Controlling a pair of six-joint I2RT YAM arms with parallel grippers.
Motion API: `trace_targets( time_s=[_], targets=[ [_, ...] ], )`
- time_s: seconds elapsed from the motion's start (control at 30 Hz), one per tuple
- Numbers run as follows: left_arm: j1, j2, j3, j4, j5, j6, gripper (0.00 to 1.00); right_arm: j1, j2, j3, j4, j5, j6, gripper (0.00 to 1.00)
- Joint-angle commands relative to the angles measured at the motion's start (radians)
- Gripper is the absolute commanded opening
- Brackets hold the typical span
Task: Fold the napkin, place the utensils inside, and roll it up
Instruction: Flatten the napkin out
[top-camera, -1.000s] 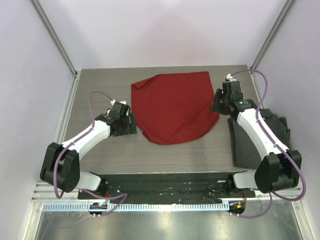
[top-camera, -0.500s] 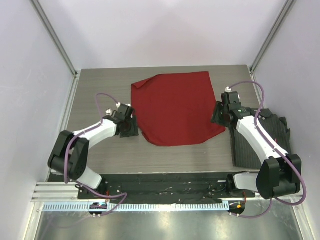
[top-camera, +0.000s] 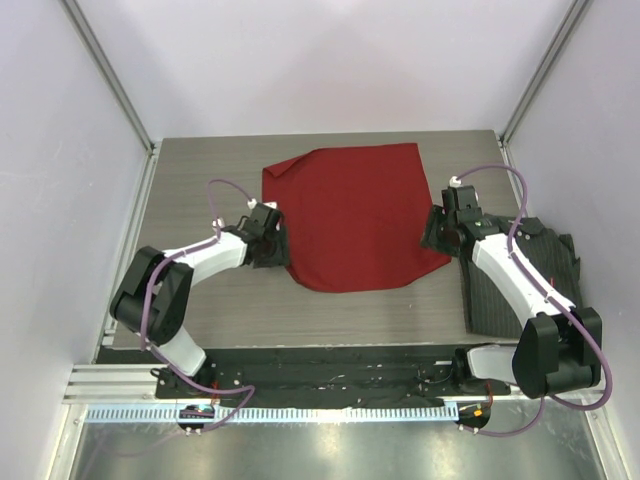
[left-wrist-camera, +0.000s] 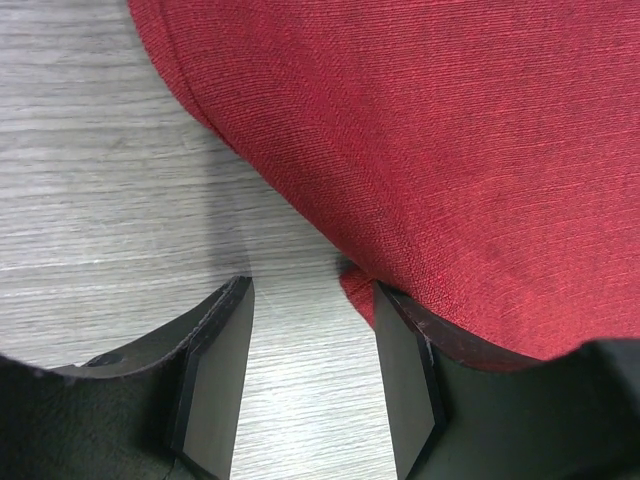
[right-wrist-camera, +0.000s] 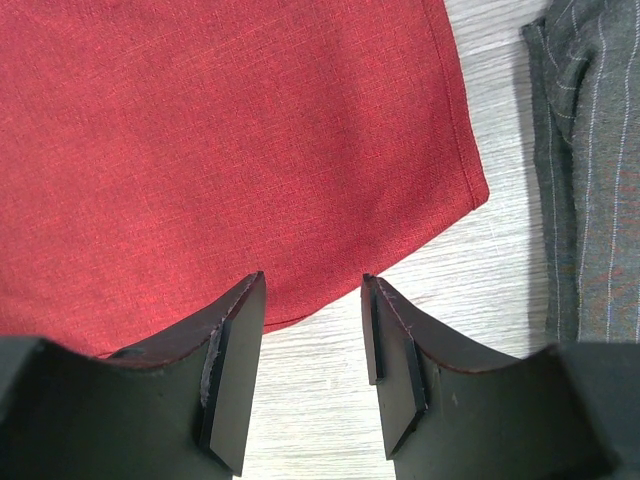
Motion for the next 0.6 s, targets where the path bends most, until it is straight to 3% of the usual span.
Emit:
trace_targets(
  time_s=[0.0,0.3,0.57],
  targets=[
    [-0.022,0.007,0.010,0.050,-0.008,-0.020,0.56,0.000,-0.017,-0.004,0.033,-0.010,-0.009,0.51],
    [-0.048,0.044,0.014,0.047,0.040,-0.013,0.56,0.001,-0.022,-0.009,0.040,-0.019,-0.009,0.51],
    [-0.109,0.056,-0.009,-0.010,-0.006,-0.013,0.40,0.001,-0.039,-0.009,0.040,-0.027,-0.007,0.51]
  ],
)
